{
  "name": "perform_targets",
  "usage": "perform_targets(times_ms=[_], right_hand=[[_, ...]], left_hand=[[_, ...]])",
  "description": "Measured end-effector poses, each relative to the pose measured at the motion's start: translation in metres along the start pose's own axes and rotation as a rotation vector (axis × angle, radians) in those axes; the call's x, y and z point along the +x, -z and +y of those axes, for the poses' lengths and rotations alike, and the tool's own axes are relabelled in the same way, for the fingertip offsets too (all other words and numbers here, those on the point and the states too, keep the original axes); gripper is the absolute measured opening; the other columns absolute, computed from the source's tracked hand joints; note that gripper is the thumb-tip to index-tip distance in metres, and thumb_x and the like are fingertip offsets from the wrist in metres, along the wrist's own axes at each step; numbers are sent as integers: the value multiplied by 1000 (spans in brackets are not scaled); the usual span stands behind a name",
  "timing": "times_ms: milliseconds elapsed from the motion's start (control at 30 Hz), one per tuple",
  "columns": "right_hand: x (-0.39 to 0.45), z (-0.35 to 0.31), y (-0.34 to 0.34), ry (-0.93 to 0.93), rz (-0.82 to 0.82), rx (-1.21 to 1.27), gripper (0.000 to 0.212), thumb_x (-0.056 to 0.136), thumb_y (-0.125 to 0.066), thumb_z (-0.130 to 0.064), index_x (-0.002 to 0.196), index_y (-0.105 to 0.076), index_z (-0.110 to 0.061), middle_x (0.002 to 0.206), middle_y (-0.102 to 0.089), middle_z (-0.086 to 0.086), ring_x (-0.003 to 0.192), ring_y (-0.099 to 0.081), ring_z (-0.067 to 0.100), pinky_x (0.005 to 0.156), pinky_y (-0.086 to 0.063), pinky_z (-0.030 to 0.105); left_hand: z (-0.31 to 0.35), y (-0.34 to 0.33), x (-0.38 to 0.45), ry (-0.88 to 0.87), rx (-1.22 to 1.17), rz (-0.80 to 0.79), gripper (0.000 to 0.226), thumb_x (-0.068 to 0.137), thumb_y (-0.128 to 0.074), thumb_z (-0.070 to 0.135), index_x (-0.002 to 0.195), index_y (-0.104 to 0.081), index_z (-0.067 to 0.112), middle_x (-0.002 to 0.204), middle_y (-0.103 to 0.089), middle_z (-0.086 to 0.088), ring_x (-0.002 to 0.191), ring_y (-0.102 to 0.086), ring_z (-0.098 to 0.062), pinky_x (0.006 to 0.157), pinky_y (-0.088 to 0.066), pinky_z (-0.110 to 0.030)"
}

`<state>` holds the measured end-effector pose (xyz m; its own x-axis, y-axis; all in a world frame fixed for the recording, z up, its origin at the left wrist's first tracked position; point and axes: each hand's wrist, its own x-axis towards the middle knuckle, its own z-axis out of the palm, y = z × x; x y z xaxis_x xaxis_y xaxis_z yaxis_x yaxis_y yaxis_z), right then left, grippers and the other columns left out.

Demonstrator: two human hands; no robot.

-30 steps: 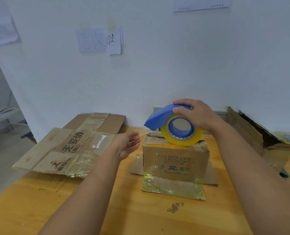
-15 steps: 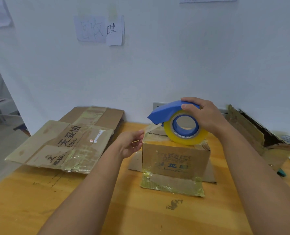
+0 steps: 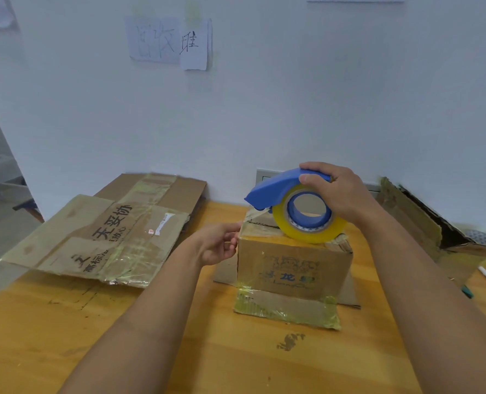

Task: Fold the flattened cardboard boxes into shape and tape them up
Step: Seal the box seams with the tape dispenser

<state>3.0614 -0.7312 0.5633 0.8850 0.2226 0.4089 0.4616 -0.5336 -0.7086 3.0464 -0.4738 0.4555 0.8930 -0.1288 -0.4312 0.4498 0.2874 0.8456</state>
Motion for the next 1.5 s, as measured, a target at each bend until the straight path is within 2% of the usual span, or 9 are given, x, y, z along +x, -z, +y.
perform_targets(times_ms=[67, 200, 333, 433, 533, 700, 1133, 1333, 1500], right_hand=[[0, 0, 0, 2, 7, -7, 20, 95, -62, -46, 115, -63, -49, 116, -62, -15, 104, -58, 10, 88, -46, 27], [-1, 0, -1, 2, 20, -7, 23, 95, -62, -46, 118, -64, -46, 120, -63, -12, 110, -58, 16, 95, -49, 33], [-3, -1, 0, 2, 31, -6, 26, 96, -61, -45, 121, -65, -42, 120, -62, -12, 111, -58, 17, 96, -48, 34], [-3, -3, -1, 8, 34, -13, 28, 96, -61, -44, 124, -65, -40, 121, -62, -11, 111, -58, 17, 97, -49, 36], [-4, -3, -1, 8, 44, -14, 29, 96, -61, -44, 125, -65, -38, 122, -63, -10, 111, -58, 17, 96, -49, 34], [-4, -3, 0, -4, 36, -11, 31, 96, -61, -45, 126, -65, -37, 124, -63, -7, 112, -59, 20, 98, -50, 37], [4, -6, 4, -13, -91, -22, 43, 90, -59, -63, 128, -60, -41, 126, -58, -14, 113, -55, 11, 94, -47, 31], [2, 0, 1, -33, -106, 115, 41, 90, -57, -65, 126, -60, -46, 122, -58, -23, 106, -54, -3, 79, -42, 16], [3, 5, -6, -10, -57, 138, 35, 92, -60, -59, 124, -61, -43, 118, -59, -24, 106, -57, 1, 80, -45, 19]], left_hand=[[2, -1, -2, -16, 103, 50, 27, 94, -65, 35, 84, -63, 10, 59, -49, -1, 49, -43, -7, 43, -42, -18], [-3, -3, -6, -111, 450, 242, 42, 92, -63, 50, 111, -54, 14, 74, -55, -4, 58, -44, -12, 51, -44, -23], [-17, -10, -9, -575, 636, 429, 22, 97, -58, 42, 116, -56, 29, 105, -63, 1, 86, -58, -10, 74, -52, -27], [-25, -21, -20, -778, 599, 307, 22, 102, -44, 49, 109, -63, 41, 103, -67, 16, 95, -59, 4, 84, -50, -24], [-40, -30, -28, -779, 704, 197, 45, 92, -48, 66, 136, -46, 55, 126, -56, 33, 110, -52, 14, 90, -48, -16], [-46, -34, -23, -743, 828, 241, 78, 94, -52, 61, 157, -12, 37, 154, -41, 2, 129, -46, -13, 90, -42, -25], [-7, -10, -19, -451, 722, 74, 67, 98, -51, 51, 156, -19, 40, 159, -30, 3, 142, -34, -21, 117, -32, -48], [-5, -27, -21, -808, 1045, 207, 66, 94, -46, 34, 156, -22, 33, 159, -32, 9, 138, -37, -10, 103, -37, -30], [-14, -30, -18, -795, 1073, 299, 67, 86, -38, 42, 152, -28, 28, 148, -48, 8, 126, -51, -12, 94, -43, -30]])
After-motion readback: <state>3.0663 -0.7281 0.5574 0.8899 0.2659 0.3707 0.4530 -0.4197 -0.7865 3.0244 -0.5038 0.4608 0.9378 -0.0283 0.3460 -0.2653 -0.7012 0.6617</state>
